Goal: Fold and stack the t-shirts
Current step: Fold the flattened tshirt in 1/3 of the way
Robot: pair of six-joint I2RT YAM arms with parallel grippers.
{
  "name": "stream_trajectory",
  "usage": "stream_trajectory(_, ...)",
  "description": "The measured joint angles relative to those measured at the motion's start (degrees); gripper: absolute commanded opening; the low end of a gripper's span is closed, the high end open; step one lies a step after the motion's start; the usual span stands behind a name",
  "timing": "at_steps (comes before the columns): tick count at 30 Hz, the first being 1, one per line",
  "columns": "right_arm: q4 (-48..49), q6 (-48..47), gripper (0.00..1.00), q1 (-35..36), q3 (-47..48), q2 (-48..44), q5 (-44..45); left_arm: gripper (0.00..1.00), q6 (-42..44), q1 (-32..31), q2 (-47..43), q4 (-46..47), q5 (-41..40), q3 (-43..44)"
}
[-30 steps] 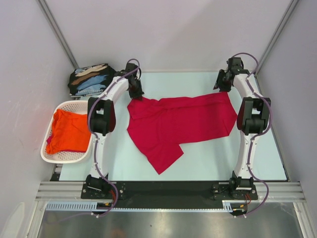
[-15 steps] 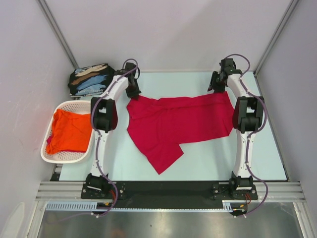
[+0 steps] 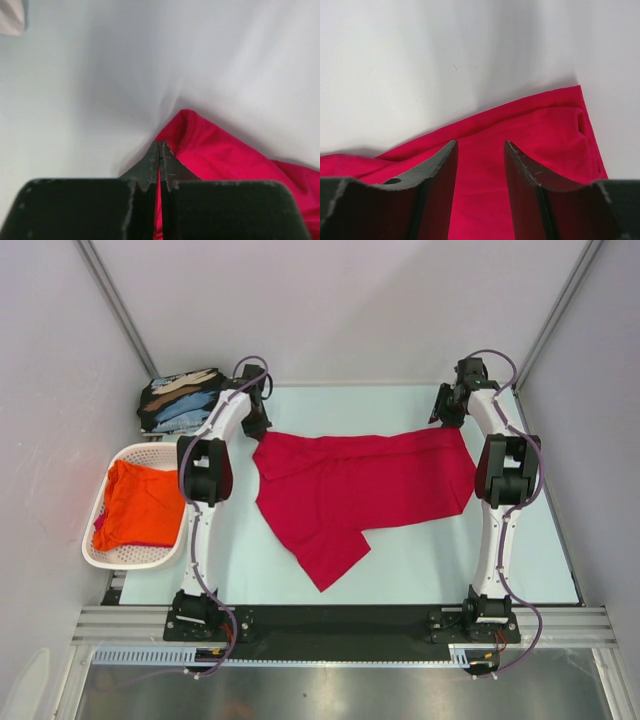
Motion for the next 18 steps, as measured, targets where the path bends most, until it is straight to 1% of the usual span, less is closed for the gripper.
stream_trajectory(1, 0.0, 0.0, 0.47, 0.0, 0.0, 0.0, 0.02, 0.0, -0.13, 0.13, 0.0, -0.11, 0.04, 0.0)
stream_trajectory(2, 0.02, 0.0, 0.47, 0.02, -0.07, 0.0, 0.0, 0.06, -0.13, 0.31, 0.0, -0.13, 0.24, 0.0)
stream_trajectory(3, 0.07, -0.02, 0.47, 0.04, -0.2, -0.09, -0.04, 0.27, -0.09, 0.44, 0.0, 0.15, 0.9, -0.09)
stream_trajectory(5, 0.02, -0.15, 0.47, 0.09, -0.55, -0.33, -0.17, 0.47, 0.72, 0.59, -0.59, 1.86, 3.28, -1.27)
stream_trajectory(6, -0.11, -0.17, 0.47, 0.09, -0.55, -0.46, -0.22, 0.71, 0.55, 0.59, -1.75, 3.72, 4.59, -3.63)
stream_trajectory(7, -0.07, -0.2, 0.47, 0.13, -0.59, -0.68, -0.2, 0.8, 0.94, 0.57, -2.91, 4.33, 5.55, -5.16)
stream_trajectory(10, 0.11, -0.26, 0.47, 0.2, -1.62, -2.05, -0.24, 0.99, 0.98, 0.26, -8.55, 7.5, 9.18, -11.87)
stream_trajectory(15, 0.39, -0.37, 0.47, 0.2, -3.41, -4.17, -0.31, 0.98, 1.84, -1.84, -17.35, 11.13, 12.22, -15.96)
stream_trajectory(16, 0.42, -0.39, 0.47, 0.2, -3.72, -4.35, -0.37, 0.96, 1.95, -2.54, -18.91, 11.67, 12.37, -16.5)
stream_trajectory(17, 0.42, -0.39, 0.47, 0.2, -3.91, -4.42, -0.42, 0.9, 2.14, -3.26, -20.24, 12.31, 12.37, -17.2)
stream_trajectory(18, 0.48, -0.39, 0.48, 0.2, -4.33, -4.52, -0.44, 0.36, 2.38, -4.02, -21.44, 12.72, 12.37, -18.01)
